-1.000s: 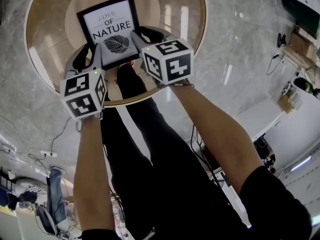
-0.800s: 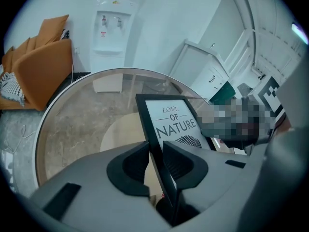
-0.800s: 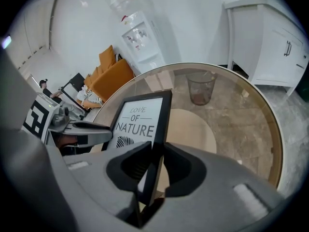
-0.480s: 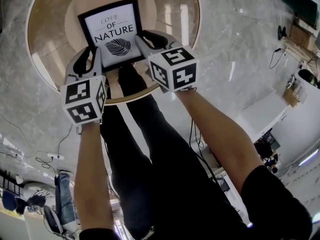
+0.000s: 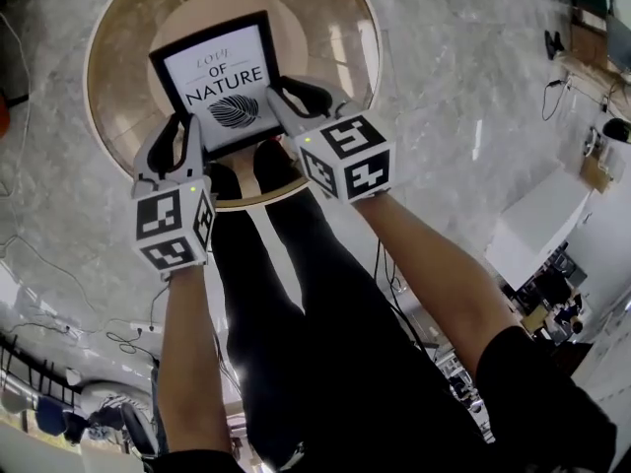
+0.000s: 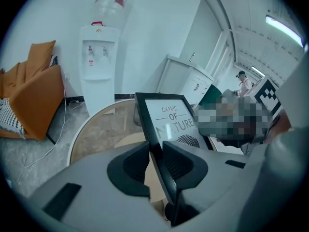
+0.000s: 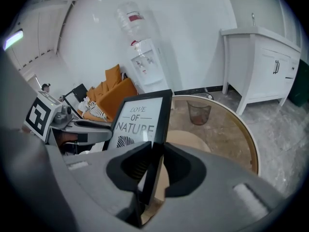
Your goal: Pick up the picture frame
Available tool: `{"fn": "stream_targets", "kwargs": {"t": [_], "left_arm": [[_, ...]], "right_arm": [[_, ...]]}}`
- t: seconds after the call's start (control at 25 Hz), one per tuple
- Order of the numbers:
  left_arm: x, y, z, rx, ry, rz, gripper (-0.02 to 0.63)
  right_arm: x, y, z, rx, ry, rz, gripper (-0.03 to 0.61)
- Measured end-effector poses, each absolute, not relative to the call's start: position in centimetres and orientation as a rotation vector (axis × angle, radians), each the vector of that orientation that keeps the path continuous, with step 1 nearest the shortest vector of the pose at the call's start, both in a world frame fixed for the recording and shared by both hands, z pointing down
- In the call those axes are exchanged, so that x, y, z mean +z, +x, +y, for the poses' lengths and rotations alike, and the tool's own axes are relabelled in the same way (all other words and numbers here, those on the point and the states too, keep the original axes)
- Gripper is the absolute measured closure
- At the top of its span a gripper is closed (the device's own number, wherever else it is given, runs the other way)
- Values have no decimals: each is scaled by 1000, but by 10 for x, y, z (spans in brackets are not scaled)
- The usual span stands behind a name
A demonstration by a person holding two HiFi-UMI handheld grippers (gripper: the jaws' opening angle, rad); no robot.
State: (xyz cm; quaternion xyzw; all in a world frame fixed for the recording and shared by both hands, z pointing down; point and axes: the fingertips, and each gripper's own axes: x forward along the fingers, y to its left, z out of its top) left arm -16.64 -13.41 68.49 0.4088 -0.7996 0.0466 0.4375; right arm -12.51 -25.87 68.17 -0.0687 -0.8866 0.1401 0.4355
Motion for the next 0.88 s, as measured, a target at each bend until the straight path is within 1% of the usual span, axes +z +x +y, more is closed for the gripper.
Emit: {"fn": "stream_targets", "kwargs": {"t": [0.48,0.68,0.88], "left_arm": [[603,-181,-136,127,1055,-2045,517],[557,-188,-139,146,1117,-2060,518],[520,-188,-138,135,1129,-2077,518]], "right_arm": [[595,-133,-258,314,-91,-2300,504],[553,-131,-258,351,-17,-2325,505],[515,-132,-257,341,-34,-2360,505]]}}
